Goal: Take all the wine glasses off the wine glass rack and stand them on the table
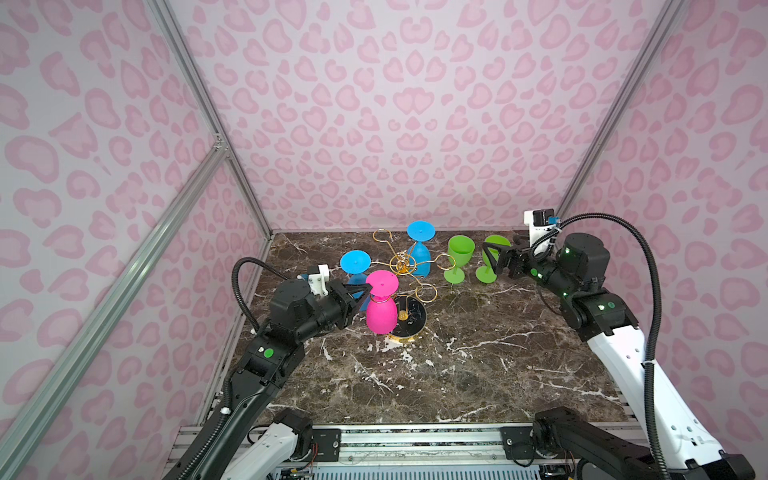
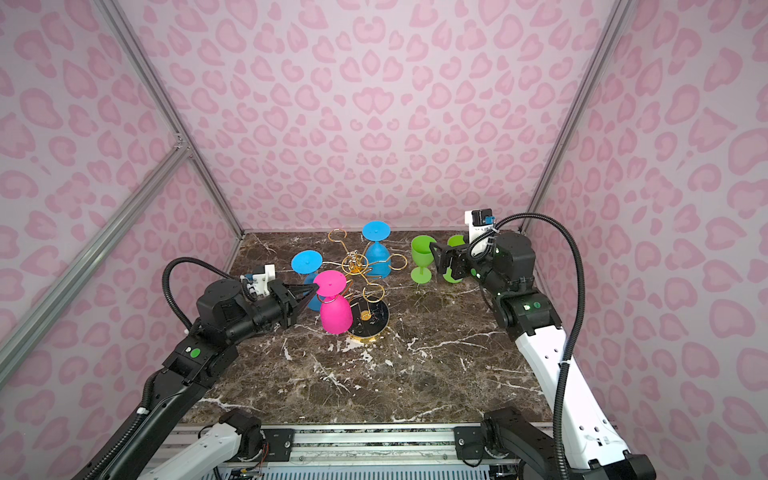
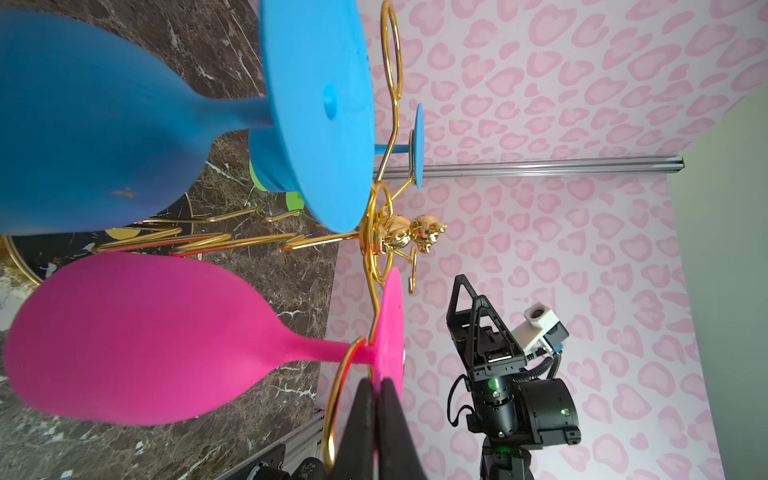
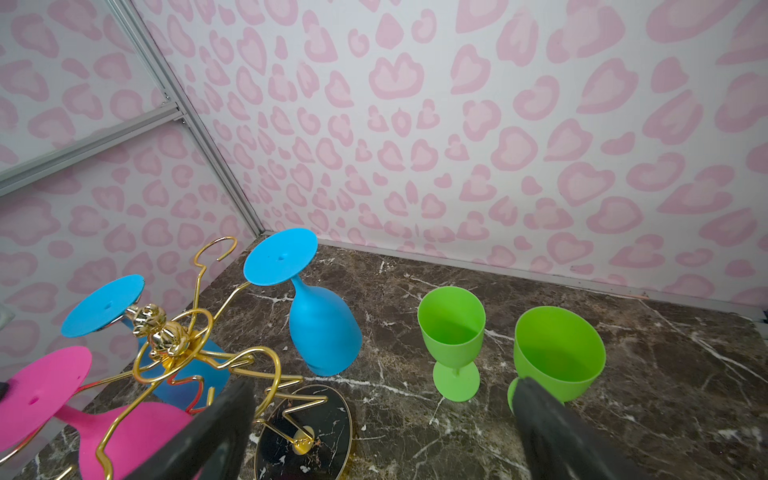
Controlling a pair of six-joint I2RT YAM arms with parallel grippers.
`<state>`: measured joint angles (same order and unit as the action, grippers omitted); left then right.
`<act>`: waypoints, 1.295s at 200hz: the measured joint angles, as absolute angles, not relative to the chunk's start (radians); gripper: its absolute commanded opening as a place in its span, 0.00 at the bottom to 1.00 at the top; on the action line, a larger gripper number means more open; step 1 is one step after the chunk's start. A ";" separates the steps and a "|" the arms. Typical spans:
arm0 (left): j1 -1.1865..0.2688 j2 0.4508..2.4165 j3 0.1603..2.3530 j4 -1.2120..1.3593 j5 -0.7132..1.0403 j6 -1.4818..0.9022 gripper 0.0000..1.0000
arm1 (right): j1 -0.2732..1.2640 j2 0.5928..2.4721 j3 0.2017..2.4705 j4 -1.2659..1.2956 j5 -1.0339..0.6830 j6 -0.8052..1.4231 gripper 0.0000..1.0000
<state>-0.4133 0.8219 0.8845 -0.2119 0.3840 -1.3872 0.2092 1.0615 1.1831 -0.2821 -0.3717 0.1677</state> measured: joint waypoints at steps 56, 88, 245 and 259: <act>-0.413 0.760 0.866 -0.214 0.326 -1.395 0.04 | 0.209 1.061 1.183 -0.282 -0.371 0.168 0.98; -0.413 0.752 0.851 -0.215 0.313 -1.405 0.04 | 0.209 1.061 1.183 -0.282 -0.371 0.168 0.98; -0.408 0.551 0.789 -0.327 0.187 -1.438 0.03 | 0.208 1.059 1.181 -0.281 -0.386 0.173 0.98; -0.408 0.551 0.789 -0.328 0.186 -1.438 0.04 | 0.208 1.059 1.181 -0.282 -0.386 0.173 0.98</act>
<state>-0.4080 0.5514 0.7891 -0.3283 0.1856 -1.4380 0.2085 1.0588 1.1809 -0.2817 -0.3862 0.1726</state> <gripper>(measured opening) 0.061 0.982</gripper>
